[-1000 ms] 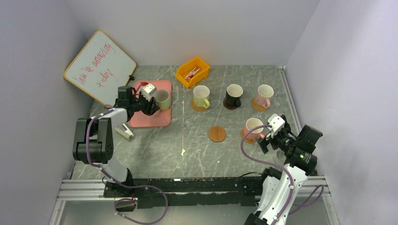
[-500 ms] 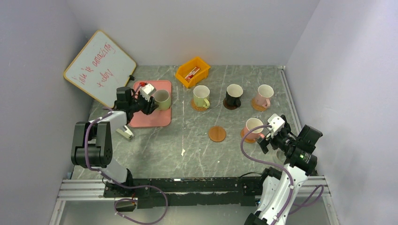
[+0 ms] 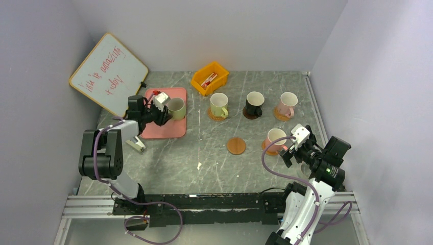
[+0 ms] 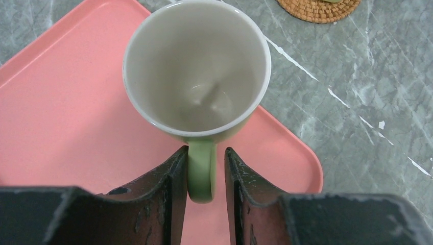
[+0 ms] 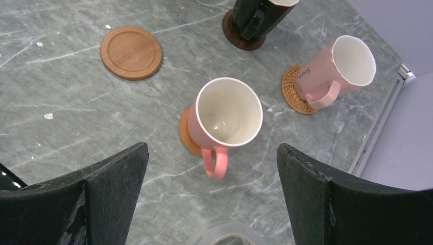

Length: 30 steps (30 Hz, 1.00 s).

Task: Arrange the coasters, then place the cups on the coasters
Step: Pick up the cup from the tray.

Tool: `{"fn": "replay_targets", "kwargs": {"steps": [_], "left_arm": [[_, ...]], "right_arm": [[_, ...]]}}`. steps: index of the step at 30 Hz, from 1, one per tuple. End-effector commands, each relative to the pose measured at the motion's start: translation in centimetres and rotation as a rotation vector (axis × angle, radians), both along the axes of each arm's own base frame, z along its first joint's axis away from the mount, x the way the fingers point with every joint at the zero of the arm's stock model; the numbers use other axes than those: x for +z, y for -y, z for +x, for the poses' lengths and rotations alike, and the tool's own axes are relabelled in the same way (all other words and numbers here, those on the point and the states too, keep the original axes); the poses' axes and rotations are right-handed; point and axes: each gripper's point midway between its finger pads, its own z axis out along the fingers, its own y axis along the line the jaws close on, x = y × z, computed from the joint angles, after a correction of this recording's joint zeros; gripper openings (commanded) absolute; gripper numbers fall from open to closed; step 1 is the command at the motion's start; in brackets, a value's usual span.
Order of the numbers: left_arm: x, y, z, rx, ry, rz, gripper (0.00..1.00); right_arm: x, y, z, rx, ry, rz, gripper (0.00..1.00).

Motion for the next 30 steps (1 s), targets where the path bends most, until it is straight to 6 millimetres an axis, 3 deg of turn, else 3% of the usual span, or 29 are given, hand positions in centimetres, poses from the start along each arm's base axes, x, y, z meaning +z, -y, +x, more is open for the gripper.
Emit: {"fn": "replay_targets", "kwargs": {"steps": [1, 9, 12, 21, 30], "left_arm": [[1.4, 0.1, 1.2, -0.001, 0.049, 0.000, 0.35], [2.1, 0.3, 1.3, -0.006, 0.072, -0.020, 0.22], [2.1, 0.5, 1.2, -0.013, 0.070, -0.025, 0.06], [2.8, 0.8, 0.9, -0.026, 0.085, -0.045, 0.05], [5.9, 1.4, 0.6, -0.054, 0.166, -0.077, 0.05]], "right_arm": [[0.7, -0.6, 0.0, 0.041, 0.037, 0.006, 1.00], [0.7, -0.6, 0.0, 0.041, 0.040, 0.003, 1.00], [0.7, -0.6, 0.0, 0.040, 0.041, 0.002, 1.00], [0.7, -0.6, -0.1, 0.041, 0.043, 0.000, 1.00], [0.6, -0.6, -0.1, 0.045, 0.041, -0.001, 1.00]]}}
